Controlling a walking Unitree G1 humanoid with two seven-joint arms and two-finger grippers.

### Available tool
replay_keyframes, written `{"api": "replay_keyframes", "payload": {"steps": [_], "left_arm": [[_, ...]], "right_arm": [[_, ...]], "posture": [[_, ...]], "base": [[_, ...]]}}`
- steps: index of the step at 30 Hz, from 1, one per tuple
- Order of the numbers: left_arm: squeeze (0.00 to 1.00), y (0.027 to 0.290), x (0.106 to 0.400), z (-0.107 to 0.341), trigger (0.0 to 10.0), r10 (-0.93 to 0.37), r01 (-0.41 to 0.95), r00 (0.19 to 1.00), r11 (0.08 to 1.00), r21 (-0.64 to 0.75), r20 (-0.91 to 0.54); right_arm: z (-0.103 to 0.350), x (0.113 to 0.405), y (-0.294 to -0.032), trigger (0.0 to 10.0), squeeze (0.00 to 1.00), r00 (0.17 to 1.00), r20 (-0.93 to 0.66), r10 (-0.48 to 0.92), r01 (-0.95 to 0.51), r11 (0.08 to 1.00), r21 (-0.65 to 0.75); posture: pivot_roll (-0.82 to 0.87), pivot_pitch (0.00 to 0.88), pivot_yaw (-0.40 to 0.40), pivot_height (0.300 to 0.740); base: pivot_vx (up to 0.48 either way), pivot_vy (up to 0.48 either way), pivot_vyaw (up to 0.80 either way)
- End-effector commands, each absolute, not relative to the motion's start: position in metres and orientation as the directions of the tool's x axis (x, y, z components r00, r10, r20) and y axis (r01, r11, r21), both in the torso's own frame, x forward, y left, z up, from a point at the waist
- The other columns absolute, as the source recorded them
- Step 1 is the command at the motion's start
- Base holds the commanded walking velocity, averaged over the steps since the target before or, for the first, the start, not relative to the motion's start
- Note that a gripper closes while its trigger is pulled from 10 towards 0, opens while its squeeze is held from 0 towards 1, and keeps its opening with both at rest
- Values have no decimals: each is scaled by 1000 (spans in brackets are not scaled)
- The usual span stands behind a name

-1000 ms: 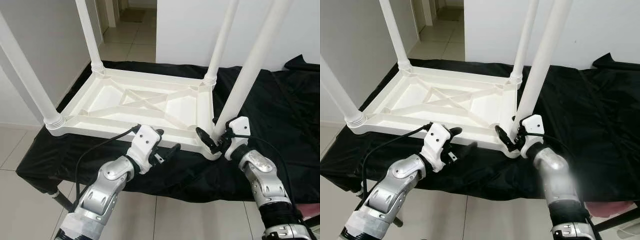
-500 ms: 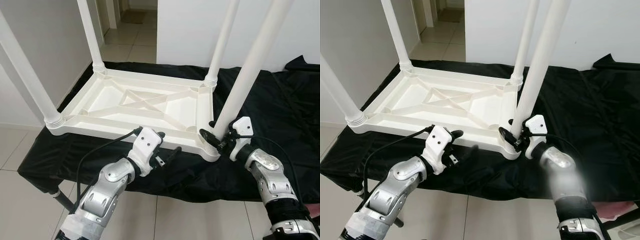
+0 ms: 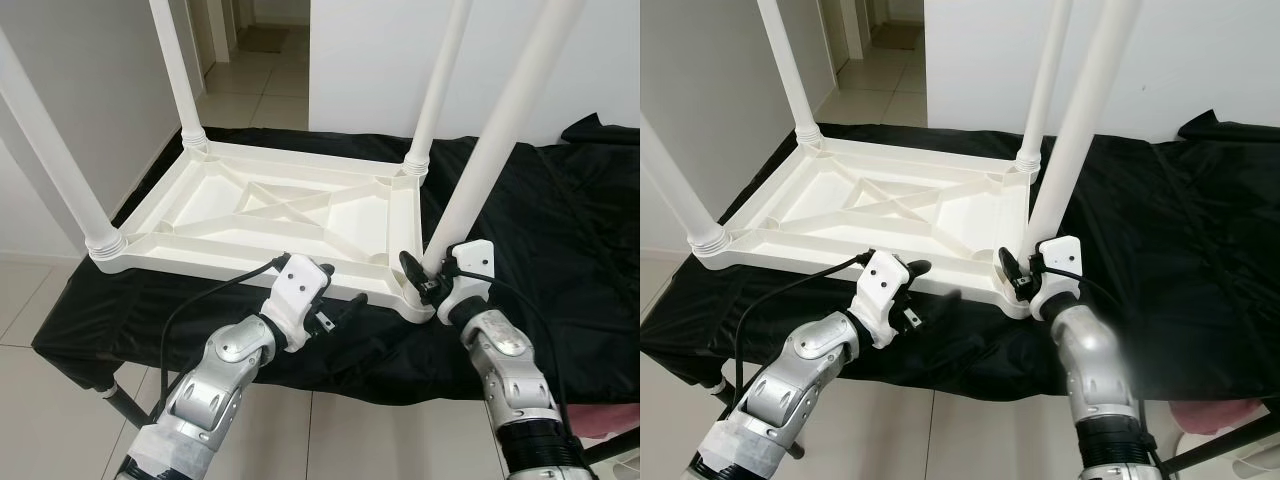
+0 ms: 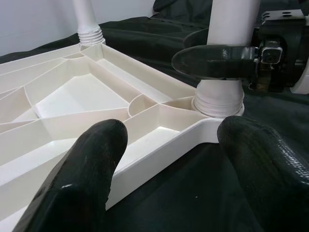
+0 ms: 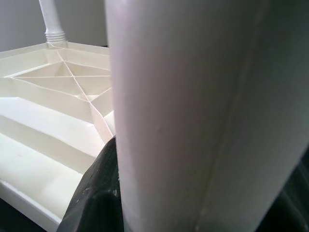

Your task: Building children table

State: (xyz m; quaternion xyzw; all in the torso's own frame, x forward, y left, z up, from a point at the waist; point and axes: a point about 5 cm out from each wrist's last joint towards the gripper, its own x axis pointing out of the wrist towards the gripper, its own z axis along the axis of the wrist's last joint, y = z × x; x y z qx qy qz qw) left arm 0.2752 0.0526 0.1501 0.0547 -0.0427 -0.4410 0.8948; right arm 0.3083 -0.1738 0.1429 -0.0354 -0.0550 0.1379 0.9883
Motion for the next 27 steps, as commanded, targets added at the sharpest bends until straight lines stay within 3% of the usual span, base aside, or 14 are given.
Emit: {"api": "replay_keyframes", "payload": {"steps": [1, 4, 11, 13, 21, 27], "left_arm": [[0, 51, 274, 150, 10000, -817, 807, 576, 574, 138, 26], [0, 53, 276, 148, 10000, -814, 804, 581, 578, 143, 20], [0, 52, 274, 149, 10000, -815, 804, 579, 576, 146, 23], [0, 54, 273, 146, 10000, -809, 799, 588, 584, 141, 19], [0, 56, 275, 146, 10000, -799, 789, 601, 598, 140, 23], [0, 56, 276, 148, 10000, -797, 787, 604, 601, 142, 29]], "right_arm": [[134, 305, -171, 10000, 0, 960, 60, 272, -268, 961, -73], [136, 305, -173, 10000, 0, 993, 73, 88, -87, 996, -9], [129, 299, -167, 10000, 0, 992, 31, -123, 122, 992, 31], [126, 293, -154, 10000, 0, 984, 15, -177, 175, 981, 79], [128, 295, -130, 10000, 0, 987, 7, -162, 160, 981, 113], [130, 298, -131, 10000, 0, 987, 12, -161, 159, 981, 107]], "posture": [[-35, 0, 15, 740], [-32, 0, 10, 740], [-12, 0, 2, 740], [-8, 0, 3, 740], [-7, 0, 13, 740], [-8, 0, 13, 740]], "base": [[0, 0, 0], [0, 0, 0], [0, 0, 0], [0, 0, 0], [0, 0, 0], [0, 0, 0]]}}
